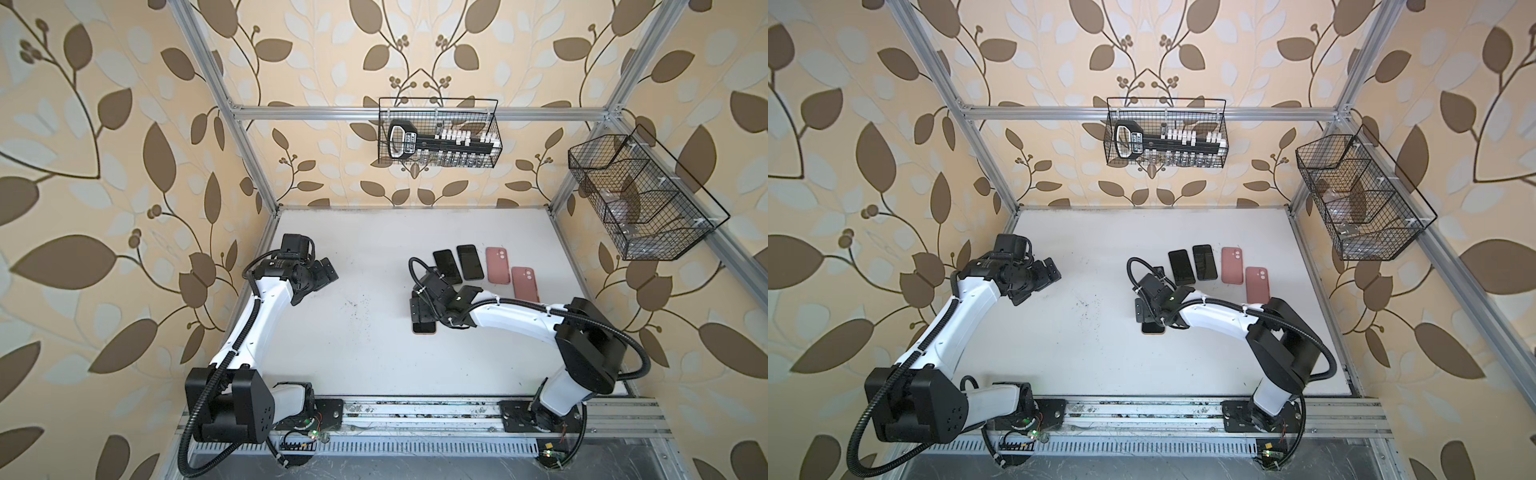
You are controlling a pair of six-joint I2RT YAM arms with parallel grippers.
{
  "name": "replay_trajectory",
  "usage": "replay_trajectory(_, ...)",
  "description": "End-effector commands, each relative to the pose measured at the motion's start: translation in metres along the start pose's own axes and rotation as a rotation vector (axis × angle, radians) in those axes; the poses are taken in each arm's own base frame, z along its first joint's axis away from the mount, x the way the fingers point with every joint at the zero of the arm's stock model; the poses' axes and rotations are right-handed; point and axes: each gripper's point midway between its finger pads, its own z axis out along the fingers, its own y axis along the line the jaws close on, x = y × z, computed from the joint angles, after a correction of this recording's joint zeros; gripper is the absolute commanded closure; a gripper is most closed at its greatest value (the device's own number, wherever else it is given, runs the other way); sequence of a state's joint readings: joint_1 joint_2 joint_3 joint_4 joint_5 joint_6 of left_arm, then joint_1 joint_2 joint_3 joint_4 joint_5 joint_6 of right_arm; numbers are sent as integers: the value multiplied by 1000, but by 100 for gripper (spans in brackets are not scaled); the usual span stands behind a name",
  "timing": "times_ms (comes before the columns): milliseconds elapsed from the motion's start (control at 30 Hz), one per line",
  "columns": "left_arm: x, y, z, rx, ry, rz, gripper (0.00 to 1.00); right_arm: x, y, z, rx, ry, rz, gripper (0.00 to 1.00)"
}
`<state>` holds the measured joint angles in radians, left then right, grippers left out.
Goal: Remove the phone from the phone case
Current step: 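Withdraw the left gripper while the right gripper moves over the cased phone, then lower the right gripper and grasp the pink-cased phone's end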
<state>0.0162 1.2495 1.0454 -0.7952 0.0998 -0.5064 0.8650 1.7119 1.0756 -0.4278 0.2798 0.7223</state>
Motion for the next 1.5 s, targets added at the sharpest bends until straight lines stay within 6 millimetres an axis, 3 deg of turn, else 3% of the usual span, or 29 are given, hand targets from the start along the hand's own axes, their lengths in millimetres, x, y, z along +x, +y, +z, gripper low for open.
replay_trajectory(0,-2,-15,-5,104,2,35,1,6,5,6,49,38,-6,0)
replay_trajectory(733,3,-17,-4,166,25,8,1,1,3,34,84,71,31,0)
replay_trajectory(1467,5,-17,2,163,49,5,1,-3,7,52,69,78,33,8)
